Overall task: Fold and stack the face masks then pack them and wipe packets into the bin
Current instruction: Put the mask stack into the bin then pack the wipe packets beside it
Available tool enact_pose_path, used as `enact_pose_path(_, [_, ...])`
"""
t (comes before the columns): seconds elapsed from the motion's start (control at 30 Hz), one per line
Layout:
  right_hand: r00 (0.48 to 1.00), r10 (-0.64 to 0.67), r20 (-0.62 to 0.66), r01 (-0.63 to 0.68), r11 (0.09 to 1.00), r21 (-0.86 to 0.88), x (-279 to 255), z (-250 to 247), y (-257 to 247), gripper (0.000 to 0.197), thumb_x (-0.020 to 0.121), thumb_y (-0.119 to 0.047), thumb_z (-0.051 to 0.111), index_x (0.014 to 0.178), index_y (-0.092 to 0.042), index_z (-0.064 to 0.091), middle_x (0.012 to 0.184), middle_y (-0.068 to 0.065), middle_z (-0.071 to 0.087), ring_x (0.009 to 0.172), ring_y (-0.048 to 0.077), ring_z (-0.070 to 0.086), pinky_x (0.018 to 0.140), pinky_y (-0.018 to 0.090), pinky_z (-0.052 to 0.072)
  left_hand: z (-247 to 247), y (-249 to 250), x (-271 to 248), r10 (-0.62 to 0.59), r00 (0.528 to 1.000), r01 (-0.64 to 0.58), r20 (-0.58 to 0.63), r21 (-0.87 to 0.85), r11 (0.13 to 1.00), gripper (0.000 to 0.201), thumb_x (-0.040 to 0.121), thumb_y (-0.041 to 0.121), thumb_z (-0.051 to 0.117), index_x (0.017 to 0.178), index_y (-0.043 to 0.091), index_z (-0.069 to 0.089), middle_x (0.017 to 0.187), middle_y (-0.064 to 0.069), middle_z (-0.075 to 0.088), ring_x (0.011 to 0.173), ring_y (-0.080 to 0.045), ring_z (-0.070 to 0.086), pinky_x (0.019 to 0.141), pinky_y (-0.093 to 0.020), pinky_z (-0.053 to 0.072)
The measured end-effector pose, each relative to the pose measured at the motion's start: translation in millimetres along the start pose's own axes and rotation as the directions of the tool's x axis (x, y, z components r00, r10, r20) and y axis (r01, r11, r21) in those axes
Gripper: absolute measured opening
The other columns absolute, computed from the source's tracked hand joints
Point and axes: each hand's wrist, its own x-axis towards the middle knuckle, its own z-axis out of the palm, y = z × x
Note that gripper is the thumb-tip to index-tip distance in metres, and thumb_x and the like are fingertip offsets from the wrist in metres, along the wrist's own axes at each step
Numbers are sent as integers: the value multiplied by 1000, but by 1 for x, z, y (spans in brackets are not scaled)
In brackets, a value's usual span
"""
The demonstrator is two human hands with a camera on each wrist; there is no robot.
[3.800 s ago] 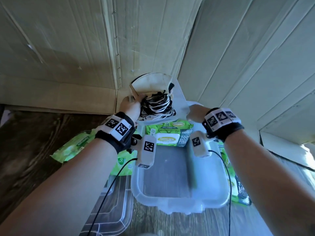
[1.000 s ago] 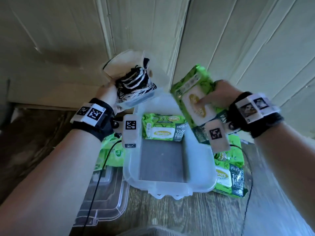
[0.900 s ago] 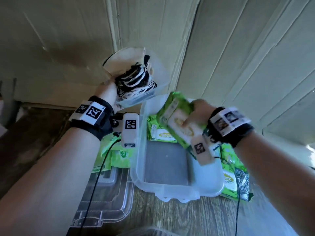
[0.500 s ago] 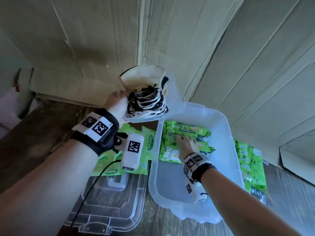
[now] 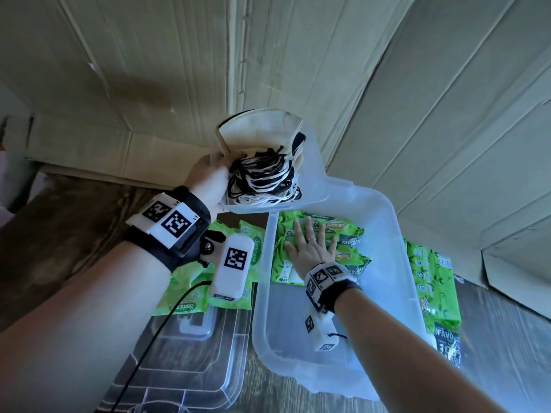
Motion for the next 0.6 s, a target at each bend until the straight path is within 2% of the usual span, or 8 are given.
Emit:
enact_pose_path(0.13, [993,87,-83,-74,986,149,2,-9,19,61,97,-49,15,144,-29,-18,149,0,-30,138,24,-25,113,47,-14,3,1,-1,12,1000,-14,-28,-80,997,41,89,36,57,115,4,59,102,-8,66,87,-22,66,66,-21,55])
enact_pose_path(0.27, [964,259,-58,-249,959,135,-3,-8,39,61,98,-43,15,146,-19,-15,152,9,-26,141,25,-21,115,45,-10,7,0,-3,10,998,-18,-58,-143,990,62,70,50,66,112,4,62,102,-14,69,92,-29,68,89,-47,52])
enact_pose_path(0.33, [964,266,19,-262,931,256,-2,-24,38,59,99,-36,18,148,-17,-9,154,8,-20,143,25,-14,115,47,-4,10,-3,-3,37,996,-43,-79,-85,995,78,53,61,63,109,7,63,101,-13,69,93,-30,67,90,-49,51])
enact_pose_path(0.4, [961,271,-56,-227,887,403,-1,-57,40,54,99,-25,25,148,-12,8,156,15,2,143,31,7,114,50,11,13,-2,-8,42,997,-46,-67,-59,997,80,51,63,62,109,8,61,101,-12,69,93,-29,67,90,-47,52])
enact_pose_path(0.47, [943,267,-201,-98,795,599,-16,-104,38,60,96,-49,29,140,-8,33,143,18,38,126,33,42,103,46,35,19,4,-17,46,998,-48,-37,-42,998,72,61,59,63,112,8,59,104,-9,68,95,-27,65,91,-42,51])
enact_pose_path(0.5, [935,277,-223,-21,668,744,-28,-126,36,71,90,-63,24,135,-10,41,129,14,53,105,30,59,89,42,45,23,4,-19,48,998,-48,-27,-10,999,65,70,56,64,114,8,57,106,-6,66,97,-25,63,90,-37,50])
enact_pose_path(0.57, [958,175,-228,110,509,854,-50,-154,35,50,94,-54,31,122,-17,50,101,9,66,60,21,63,57,32,47,33,4,-23,74,997,-73,-13,61,995,52,83,47,61,117,8,55,111,-6,64,101,-25,60,89,-32,47])
enact_pose_path(0.6, [959,150,-242,121,555,823,-56,-161,36,37,94,-43,42,116,-14,53,96,10,67,52,20,60,51,29,44,39,6,-29,91,996,-92,20,72,993,54,82,50,61,116,8,56,111,-7,64,101,-25,61,91,-35,48])
